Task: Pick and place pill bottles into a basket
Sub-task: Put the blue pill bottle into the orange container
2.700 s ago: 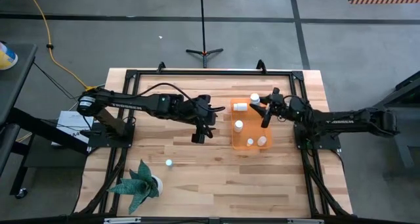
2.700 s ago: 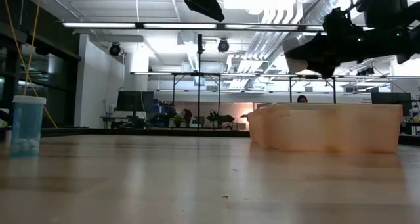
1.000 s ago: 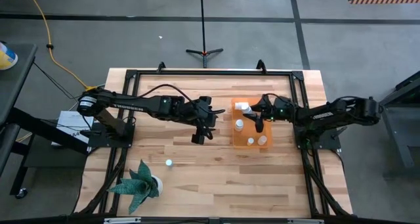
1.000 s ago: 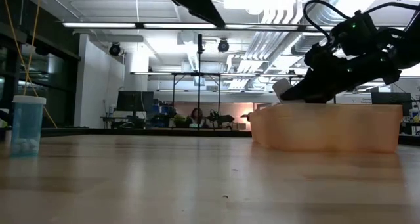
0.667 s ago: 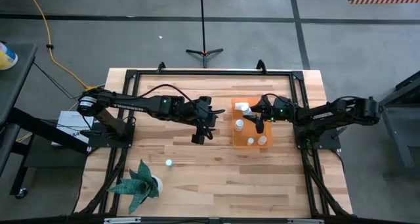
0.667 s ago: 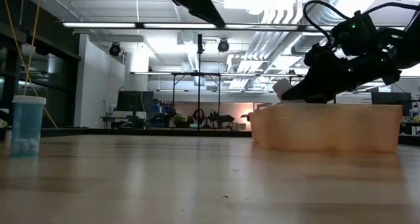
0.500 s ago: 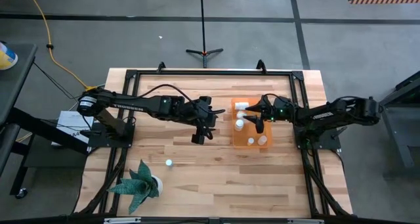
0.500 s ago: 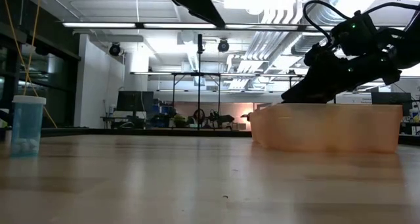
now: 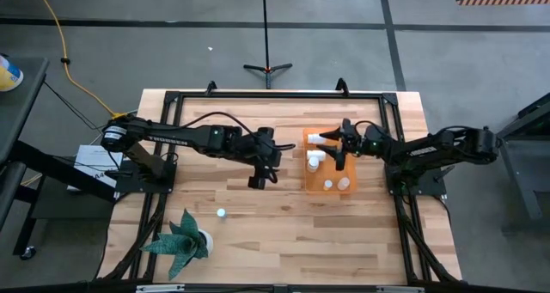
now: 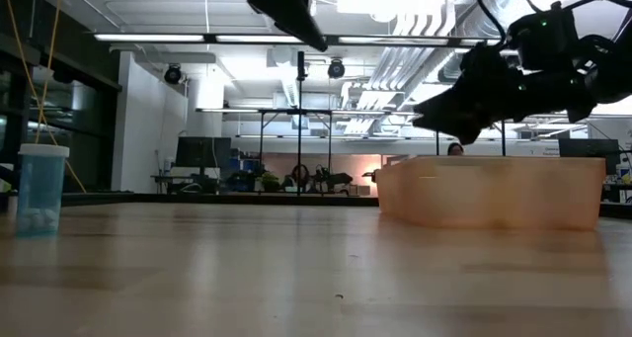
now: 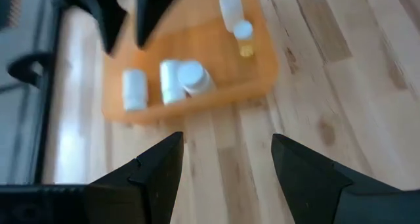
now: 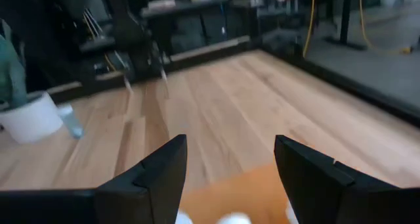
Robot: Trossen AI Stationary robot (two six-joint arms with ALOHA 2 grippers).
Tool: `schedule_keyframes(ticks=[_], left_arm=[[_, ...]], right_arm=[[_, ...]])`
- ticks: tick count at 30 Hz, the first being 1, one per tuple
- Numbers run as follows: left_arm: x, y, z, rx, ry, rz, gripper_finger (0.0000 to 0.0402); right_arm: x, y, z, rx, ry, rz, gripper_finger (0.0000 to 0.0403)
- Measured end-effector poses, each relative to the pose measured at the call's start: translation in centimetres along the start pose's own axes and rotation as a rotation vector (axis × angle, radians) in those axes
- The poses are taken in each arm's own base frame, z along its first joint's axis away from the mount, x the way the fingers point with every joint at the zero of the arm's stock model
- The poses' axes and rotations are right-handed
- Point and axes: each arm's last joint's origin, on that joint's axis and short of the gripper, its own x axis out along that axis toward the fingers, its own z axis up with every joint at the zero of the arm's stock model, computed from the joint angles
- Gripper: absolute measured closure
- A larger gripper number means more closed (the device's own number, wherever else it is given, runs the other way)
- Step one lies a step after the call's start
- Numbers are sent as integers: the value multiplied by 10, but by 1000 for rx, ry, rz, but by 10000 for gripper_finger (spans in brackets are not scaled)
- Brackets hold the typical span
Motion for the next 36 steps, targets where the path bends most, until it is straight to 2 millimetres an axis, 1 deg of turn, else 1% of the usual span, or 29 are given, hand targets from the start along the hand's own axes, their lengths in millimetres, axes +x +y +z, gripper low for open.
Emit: schedule_keyframes(ticks=[5, 8, 11, 15, 18, 20, 22, 26, 32, 34, 36], left_arm=[[-1, -6, -14, -96, 133, -109, 135], [-4, -12, -23, -223, 240, -211, 135], [-9, -22, -30, -351, 352, -300, 135], [-12, -48, -33, -420, 462, -311, 135], [-8, -75, -33, -387, 517, -319, 135], [-7, -93, -34, -331, 544, -299, 135], [-8, -107, -36, -299, 569, -238, 135], [-12, -127, -43, -288, 629, -145, 135], [-20, -145, -46, -322, 630, -55, 135], [-20, -150, -49, -342, 622, -47, 135], [-15, -153, -57, -365, 655, -62, 135]], right_arm=[[0, 1, 3, -13, -31, 6, 181], [0, 0, 2, -24, -25, 4, 184], [0, 0, 2, -26, -22, 4, 185], [0, 0, 2, -26, -19, 3, 183], [0, 0, 2, -26, -19, 3, 183], [0, 0, 2, -27, -19, 3, 183], [0, 0, 1, -32, -13, 2, 183], [0, 0, 1, -33, -11, 2, 183], [0, 0, 1, -31, -10, 2, 182], [0, 0, 1, -27, -11, 2, 183], [0, 0, 1, -24, -9, 5, 182]])
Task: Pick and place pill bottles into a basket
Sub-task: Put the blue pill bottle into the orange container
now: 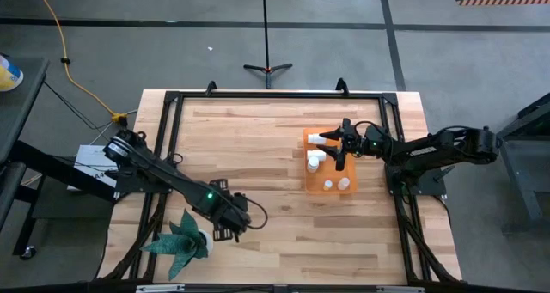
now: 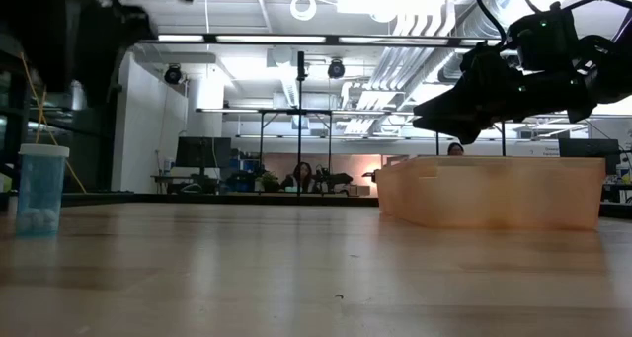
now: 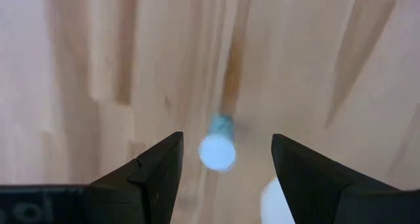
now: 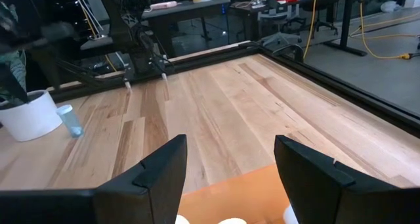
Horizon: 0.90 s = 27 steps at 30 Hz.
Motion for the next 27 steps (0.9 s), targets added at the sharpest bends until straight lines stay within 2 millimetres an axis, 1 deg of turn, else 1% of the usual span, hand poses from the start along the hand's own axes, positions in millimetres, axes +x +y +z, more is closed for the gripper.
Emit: schedule_keyframes(ticks=[6, 9, 12, 15, 18, 23, 27], left_arm=[[27, 7, -15, -38, 93, 48, 135], [37, 7, -18, -39, 112, 27, 135], [40, 7, -20, -39, 116, 5, 135], [45, 8, -21, -35, 123, 28, 135], [42, 7, -20, -24, 109, 20, 135], [44, 8, -20, 3, 110, 28, 135], [43, 11, -19, 45, 52, 115, 135]], right_arm=[[0, 0, 0, 0, 4, -1, 183], [0, 0, -1, 0, 6, -1, 183], [0, 0, -1, 1, 8, -1, 182], [0, 0, -1, 1, 8, -2, 183], [0, 0, -1, 1, 7, -3, 183], [0, 0, -1, 1, 7, -3, 183], [0, 0, -1, 1, 11, -4, 183]])
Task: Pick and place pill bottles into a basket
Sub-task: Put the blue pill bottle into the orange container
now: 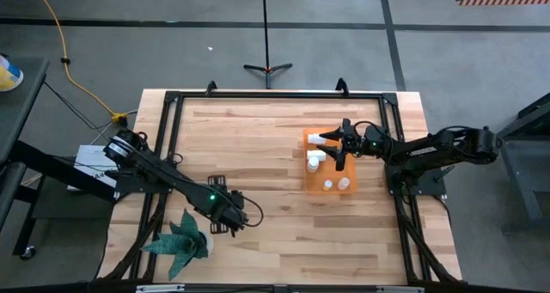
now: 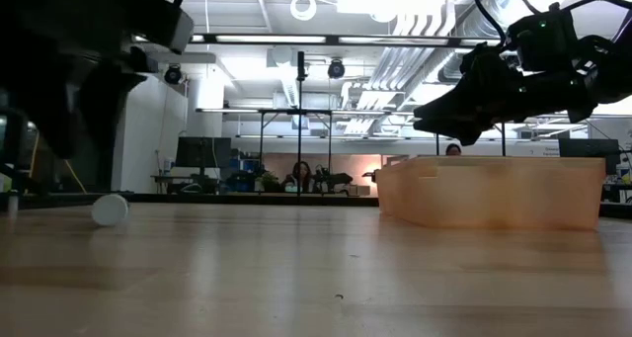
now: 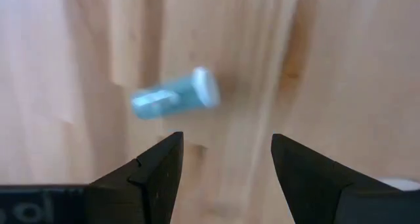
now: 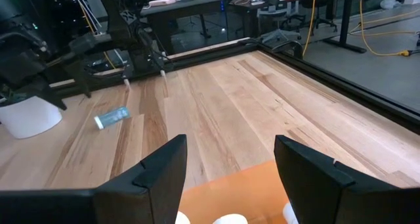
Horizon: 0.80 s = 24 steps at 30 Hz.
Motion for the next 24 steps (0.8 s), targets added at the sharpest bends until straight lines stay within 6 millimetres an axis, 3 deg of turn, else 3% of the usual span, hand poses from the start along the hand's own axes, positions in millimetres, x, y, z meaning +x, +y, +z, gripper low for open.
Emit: schedule_keyframes(ticks=[8, 17, 24], left_arm=[[2, 13, 8, 212, -27, 84, 135], [35, 36, -3, 433, 149, 22, 135], [41, 35, 0, 547, 73, 84, 135]], right_arm=[[0, 0, -1, 2, 11, 1, 183], [0, 0, -3, 26, 32, -3, 182], [0, -1, -3, 28, 31, -7, 183]])
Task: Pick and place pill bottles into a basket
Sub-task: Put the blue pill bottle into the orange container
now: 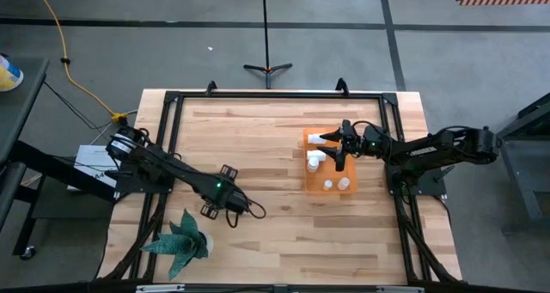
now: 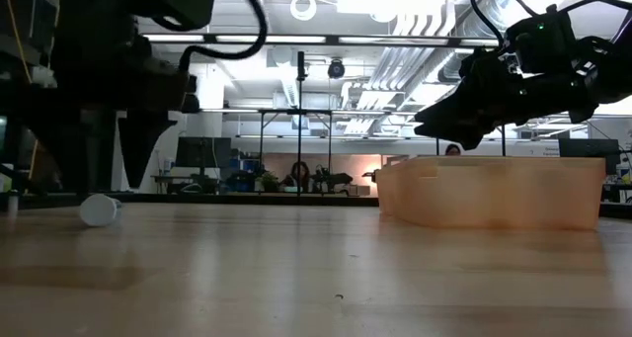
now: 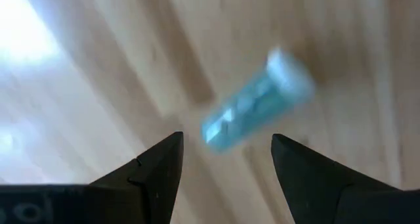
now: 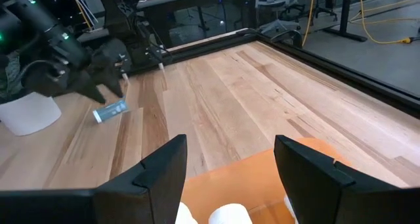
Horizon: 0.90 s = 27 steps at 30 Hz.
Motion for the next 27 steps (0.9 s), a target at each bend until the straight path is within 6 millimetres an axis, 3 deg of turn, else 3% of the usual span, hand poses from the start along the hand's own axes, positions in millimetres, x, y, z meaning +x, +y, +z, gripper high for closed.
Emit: schedule_keyframes(ticks=[6, 11, 18, 27], left_arm=[[-1, -3, 10, 104, -109, -87, 135], [1, -3, 7, 154, -89, -86, 135], [22, -9, -4, 232, -64, -88, 135], [24, -10, -4, 224, -77, -67, 138]], right_arm=[[0, 0, 0, 3, 0, 1, 183], [0, 0, 0, 4, 1, 1, 183], [0, 0, -1, 5, 7, 3, 183], [0, 0, -2, 7, 20, 1, 183]])
